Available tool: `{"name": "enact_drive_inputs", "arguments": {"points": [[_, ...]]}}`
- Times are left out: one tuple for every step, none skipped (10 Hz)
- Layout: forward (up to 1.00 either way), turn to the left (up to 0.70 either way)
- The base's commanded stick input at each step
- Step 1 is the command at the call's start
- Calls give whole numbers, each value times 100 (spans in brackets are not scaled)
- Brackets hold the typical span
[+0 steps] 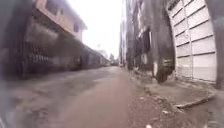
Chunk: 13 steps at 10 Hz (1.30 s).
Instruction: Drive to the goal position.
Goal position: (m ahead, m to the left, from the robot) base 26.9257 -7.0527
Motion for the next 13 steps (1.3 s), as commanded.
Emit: {"name": "enact_drive_inputs", "arguments": {"points": [[100, 0], [100, 0], [100, 0], [100, 0], [100, 0], [100, 0], [100, 0], [100, 0], [100, 0], [100, 0], [100, 0], [100, 0], [100, 0]]}}
